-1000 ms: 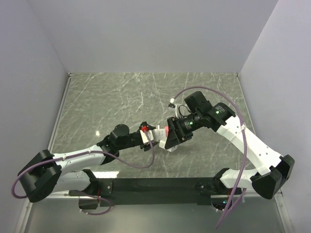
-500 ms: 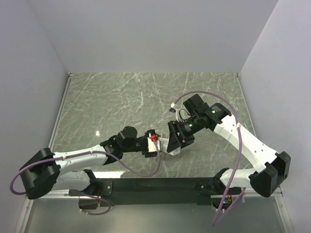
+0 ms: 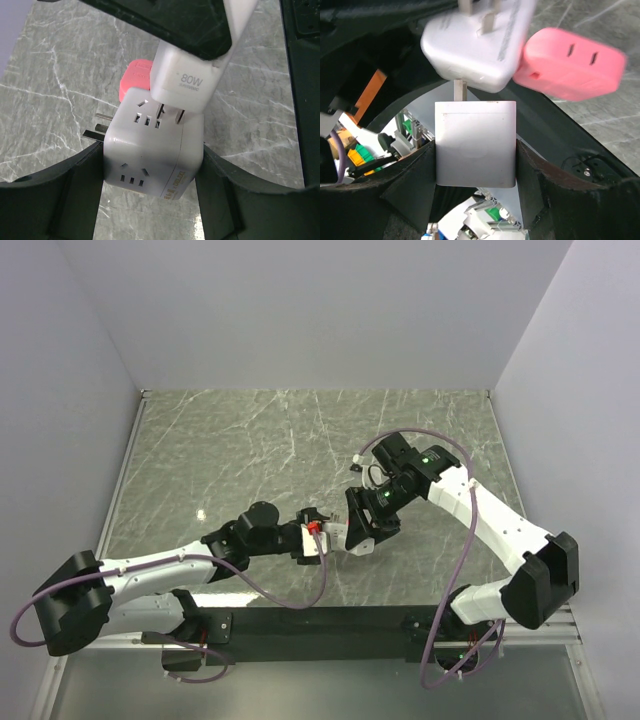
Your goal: Insert the plug
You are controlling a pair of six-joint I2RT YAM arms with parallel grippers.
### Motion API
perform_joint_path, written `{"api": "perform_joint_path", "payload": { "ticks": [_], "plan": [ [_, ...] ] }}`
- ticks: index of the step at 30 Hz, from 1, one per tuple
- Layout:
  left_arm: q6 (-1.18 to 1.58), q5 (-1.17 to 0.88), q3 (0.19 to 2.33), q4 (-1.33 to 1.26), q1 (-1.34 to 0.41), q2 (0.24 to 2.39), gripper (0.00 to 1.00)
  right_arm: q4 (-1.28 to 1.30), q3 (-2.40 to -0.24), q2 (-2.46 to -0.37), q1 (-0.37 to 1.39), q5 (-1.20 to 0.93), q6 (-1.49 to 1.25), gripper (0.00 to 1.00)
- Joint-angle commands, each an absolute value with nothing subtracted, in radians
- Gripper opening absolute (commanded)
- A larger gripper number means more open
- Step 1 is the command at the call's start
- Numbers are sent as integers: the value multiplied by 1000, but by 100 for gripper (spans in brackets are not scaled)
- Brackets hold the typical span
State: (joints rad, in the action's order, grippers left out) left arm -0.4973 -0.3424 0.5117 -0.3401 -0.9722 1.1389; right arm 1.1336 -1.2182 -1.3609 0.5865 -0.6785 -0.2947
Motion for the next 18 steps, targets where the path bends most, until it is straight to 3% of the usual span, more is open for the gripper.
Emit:
{"api": "perform_joint_path", "payload": {
  "ticks": [1, 18],
  "plan": [
    [-525, -338, 526, -397, -989, 1104, 1, 1154, -1255, -1367, 572, -675, -301, 0],
    [-528, -314, 537, -376, -1029, 1112, 1, 1152, -1276, -1414, 558, -698, -304, 0]
  ]
}}
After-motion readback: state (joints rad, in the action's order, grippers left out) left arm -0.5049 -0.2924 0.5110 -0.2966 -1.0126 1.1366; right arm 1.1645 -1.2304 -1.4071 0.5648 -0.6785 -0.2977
